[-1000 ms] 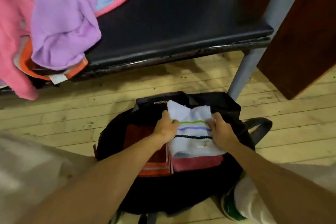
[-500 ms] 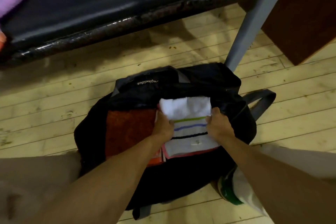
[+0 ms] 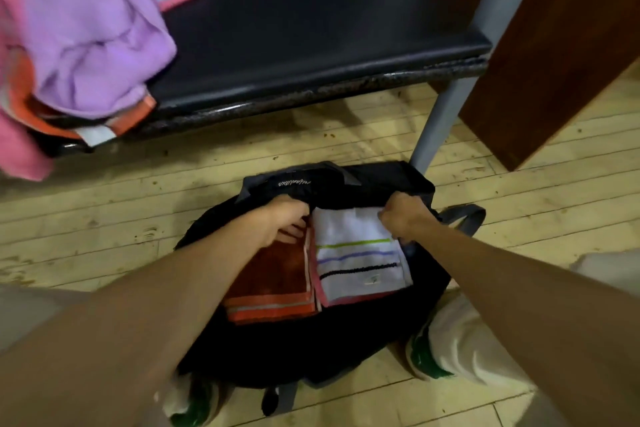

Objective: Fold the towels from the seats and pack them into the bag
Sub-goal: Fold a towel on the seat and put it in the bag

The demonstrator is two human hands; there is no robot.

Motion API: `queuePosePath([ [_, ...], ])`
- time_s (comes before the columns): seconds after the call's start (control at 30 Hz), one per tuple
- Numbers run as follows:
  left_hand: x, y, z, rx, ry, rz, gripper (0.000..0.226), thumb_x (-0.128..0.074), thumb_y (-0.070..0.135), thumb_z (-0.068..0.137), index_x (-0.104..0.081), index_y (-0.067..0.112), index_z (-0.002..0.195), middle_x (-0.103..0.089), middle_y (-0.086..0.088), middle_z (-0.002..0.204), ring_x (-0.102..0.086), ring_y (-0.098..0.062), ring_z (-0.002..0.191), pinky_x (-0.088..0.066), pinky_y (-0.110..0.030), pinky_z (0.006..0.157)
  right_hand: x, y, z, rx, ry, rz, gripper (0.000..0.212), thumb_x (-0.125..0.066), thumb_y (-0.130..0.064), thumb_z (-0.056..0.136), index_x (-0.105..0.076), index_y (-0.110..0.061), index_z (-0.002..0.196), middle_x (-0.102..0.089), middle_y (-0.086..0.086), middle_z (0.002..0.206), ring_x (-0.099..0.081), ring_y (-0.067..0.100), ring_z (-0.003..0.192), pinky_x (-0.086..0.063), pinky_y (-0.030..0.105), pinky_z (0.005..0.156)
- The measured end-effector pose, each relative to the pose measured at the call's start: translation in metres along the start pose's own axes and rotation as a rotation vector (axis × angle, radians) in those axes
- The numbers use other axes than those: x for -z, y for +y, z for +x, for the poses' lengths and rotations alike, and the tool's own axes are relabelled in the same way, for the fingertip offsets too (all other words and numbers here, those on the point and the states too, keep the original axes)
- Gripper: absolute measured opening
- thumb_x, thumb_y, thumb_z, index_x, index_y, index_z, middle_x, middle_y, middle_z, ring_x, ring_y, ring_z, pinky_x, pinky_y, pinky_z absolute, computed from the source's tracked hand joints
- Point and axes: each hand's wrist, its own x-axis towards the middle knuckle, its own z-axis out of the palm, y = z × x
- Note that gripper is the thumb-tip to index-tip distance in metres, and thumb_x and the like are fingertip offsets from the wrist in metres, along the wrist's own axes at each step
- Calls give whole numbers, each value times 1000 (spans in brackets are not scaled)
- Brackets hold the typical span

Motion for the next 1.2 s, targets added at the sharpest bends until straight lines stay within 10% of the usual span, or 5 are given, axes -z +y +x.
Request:
queuePosePath([
  [0.53, 193, 53, -175, -752, 357, -157, 21, -51, 1, 93, -64, 10, 106, -67, -9, 85, -65, -14, 73, -53, -19, 64, 106, -245, -114, 637, 121, 329, 15, -50, -25, 100, -60, -14, 102, -66, 7, 95, -65, 18, 69, -58, 29, 60],
  [0.7, 246, 38, -170, -697, 508, -559, 21, -46, 4, 95, -65, 10, 101, -63, -6, 77, -61, -14, 63, -47, -21, 59, 93, -297, -105, 712, 113, 368, 12, -51, -19, 98, -62, -13, 99, -66, 8, 95, -64, 19, 76, -59, 34, 68],
  [0.93, 266, 5, -152, -525, 710, -257, 23, -54, -2, 85, -67, 11, 100, -65, -2, 79, -57, -18, 77, -50, -33, 79, 55, -334, -60, 641, 246, 245, 26, -57, -17, 93, -56, -11, 118, -62, 10, 118, -58, 26, 106, -47, 33, 86],
  [1.07, 263, 12, -147, -524, 662, -365, 32, -56, -1, 85, -58, 4, 117, -61, -6, 73, -57, -19, 65, -48, -31, 61, 35, -330, -31, 523, 306, 291, 60, -63, -21, 91, -36, -4, 142, -49, 18, 137, -49, 32, 124, -41, 33, 95],
  [1.2, 257, 16, -143, -513, 628, -202, 23, -60, 20, 64, -53, 22, 86, -66, -11, 83, -62, -25, 76, -52, -43, 78, 34, -347, -17, 421, 285, 252, 33, -58, -31, 94, -55, -5, 114, -55, 17, 117, -55, 33, 106, -46, 38, 86],
])
